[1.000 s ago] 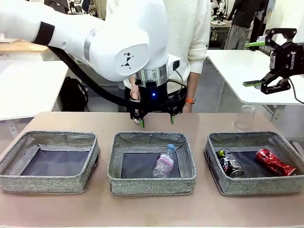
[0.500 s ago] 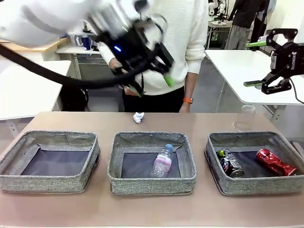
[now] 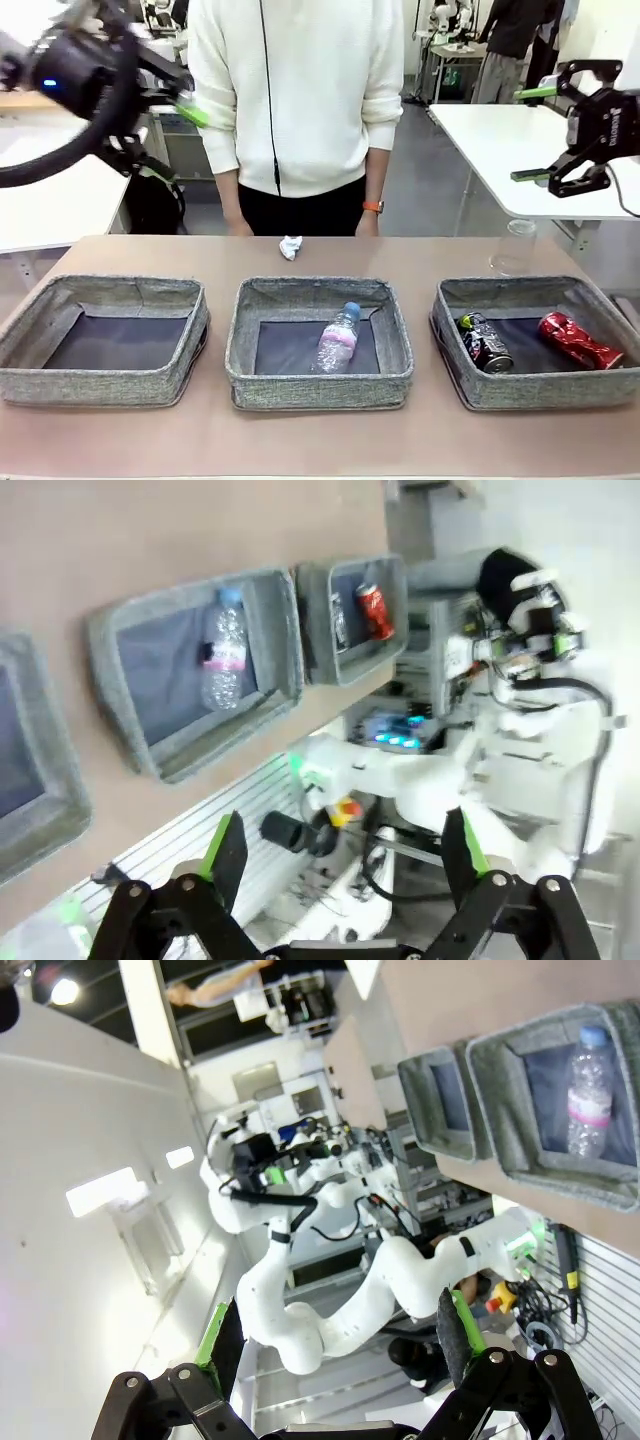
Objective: Sort the waste into the appropriate baskets.
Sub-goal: Place the picked waste into the Fabric basket indicated by the person.
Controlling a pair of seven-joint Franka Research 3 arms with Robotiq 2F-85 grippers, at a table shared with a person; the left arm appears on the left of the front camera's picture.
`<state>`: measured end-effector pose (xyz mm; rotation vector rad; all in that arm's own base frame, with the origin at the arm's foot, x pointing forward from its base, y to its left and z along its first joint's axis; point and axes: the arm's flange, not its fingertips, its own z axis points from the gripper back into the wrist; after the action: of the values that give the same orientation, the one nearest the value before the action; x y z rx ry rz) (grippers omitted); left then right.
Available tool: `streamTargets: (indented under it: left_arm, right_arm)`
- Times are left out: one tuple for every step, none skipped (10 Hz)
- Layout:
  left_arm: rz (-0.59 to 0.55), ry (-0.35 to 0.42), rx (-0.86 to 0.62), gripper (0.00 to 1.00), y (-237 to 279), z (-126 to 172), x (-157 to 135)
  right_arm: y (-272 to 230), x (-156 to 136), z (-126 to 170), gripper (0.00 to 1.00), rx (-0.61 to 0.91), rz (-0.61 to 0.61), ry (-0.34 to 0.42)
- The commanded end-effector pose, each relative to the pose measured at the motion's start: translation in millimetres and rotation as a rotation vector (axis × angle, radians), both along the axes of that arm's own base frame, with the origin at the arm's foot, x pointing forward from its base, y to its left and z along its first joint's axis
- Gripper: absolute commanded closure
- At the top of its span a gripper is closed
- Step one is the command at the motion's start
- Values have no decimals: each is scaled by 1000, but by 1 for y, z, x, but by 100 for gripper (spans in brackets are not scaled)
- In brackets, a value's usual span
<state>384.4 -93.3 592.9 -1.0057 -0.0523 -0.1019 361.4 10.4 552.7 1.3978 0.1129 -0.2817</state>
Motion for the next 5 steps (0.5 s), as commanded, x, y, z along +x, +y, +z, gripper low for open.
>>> streamTargets:
  left_arm:
    - [43, 17, -241, 0, 55, -32, 0]
    - [56, -9, -331, 0, 80, -52, -8]
    - [31, -45, -371, 0, 98, -73, -15]
    - [69, 23, -227, 0, 79, -37, 0]
    - [69, 23, -227, 0, 79, -37, 0]
  right_arm:
    - [1, 1, 5, 0, 14, -2, 9]
    - [1, 1, 5, 0, 14, -2, 9]
    - [1, 1, 5, 0, 14, -2, 9]
    - [1, 1, 5, 0, 14, -2, 9]
    - [1, 1, 5, 0, 14, -2, 9]
